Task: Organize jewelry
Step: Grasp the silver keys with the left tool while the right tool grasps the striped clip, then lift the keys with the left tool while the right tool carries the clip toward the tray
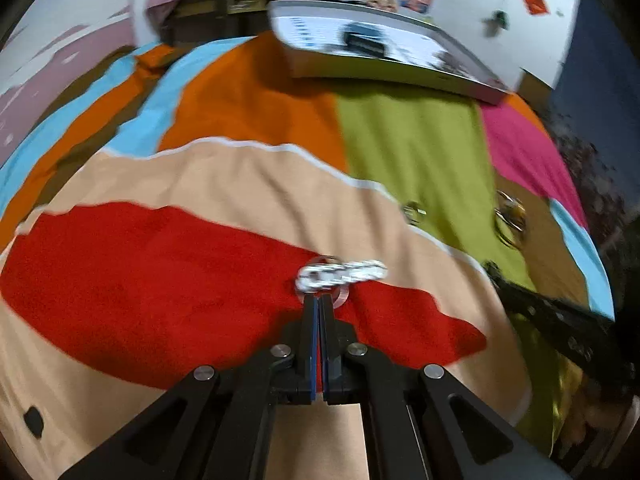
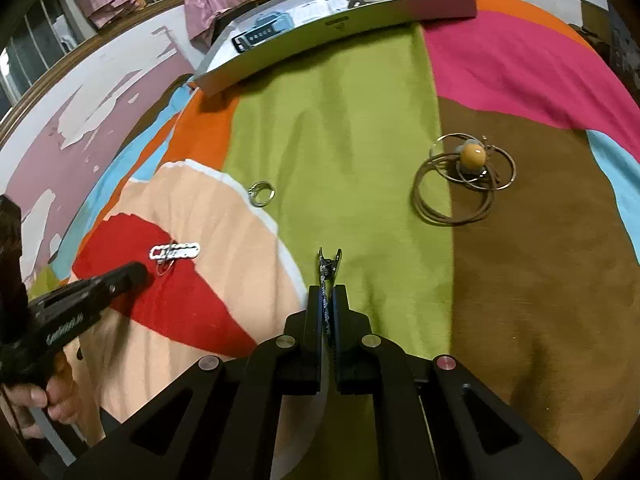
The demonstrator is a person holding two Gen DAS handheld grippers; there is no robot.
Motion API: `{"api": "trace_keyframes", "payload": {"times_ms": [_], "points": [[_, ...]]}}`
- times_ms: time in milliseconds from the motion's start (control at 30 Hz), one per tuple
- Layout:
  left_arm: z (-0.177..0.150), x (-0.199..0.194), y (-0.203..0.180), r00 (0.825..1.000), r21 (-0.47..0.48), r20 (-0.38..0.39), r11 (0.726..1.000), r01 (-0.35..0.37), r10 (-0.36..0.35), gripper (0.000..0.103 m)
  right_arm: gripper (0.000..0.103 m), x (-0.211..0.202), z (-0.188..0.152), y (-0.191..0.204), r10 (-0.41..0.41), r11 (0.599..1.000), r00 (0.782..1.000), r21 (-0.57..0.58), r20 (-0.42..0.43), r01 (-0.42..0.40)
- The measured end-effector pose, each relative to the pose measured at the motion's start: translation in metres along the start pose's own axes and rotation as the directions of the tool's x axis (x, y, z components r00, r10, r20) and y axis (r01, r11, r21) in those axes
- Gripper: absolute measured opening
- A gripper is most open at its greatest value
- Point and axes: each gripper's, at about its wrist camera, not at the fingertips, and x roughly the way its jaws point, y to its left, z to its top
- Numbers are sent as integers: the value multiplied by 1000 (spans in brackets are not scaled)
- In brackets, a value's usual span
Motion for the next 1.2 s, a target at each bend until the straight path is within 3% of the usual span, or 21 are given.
{"api": "trace_keyframes", "payload": {"times_ms": [133,233,300,400,433,467,633,700,833,1033,1200], "points": [[2,8,13,999,-79,-37,997,10,-13,2,5,0,-1,-1,13,1000,1000,-7,-3,-13],[3,16,9,999,-58,-46,998,24,-27,3,5,-1,-5,-4,15,1000,1000,-8,-3,-15],[4,19,5,998,-32,-46,999,36,-37,10,5,1,-6,-4,18,1000,1000,-6,-6,-18],[2,19,-1,998,-1,-26,998,66,-66,44,5,2,-7,-5,20,1000,1000,-3,-11,-20],[2,17,-3,998,13,-10,998,66,-66,63,5,2,-8,-5,20,1000,1000,-3,-11,-20],[1,15,-6,998,34,12,998,56,-56,72,5,2,-9,-5,20,1000,1000,-3,-12,-20],[4,28,-10,1000,108,15,994,6,-7,70,5,3,-9,-3,11,1000,1000,-12,-15,-11],[6,31,-8,1000,118,18,993,8,-10,61,5,4,-8,-3,12,1000,1000,-12,-15,-12],[8,30,2,997,80,-5,994,76,-76,30,5,5,-8,-2,14,1000,1000,-10,-18,-15],[3,27,-8,995,131,-59,987,92,-85,29,5,5,-9,-2,18,1000,1000,-12,-22,-18],[-2,12,-17,986,111,-97,983,145,-134,29,5,3,-8,-2,29,999,999,-12,-19,-29]]}}
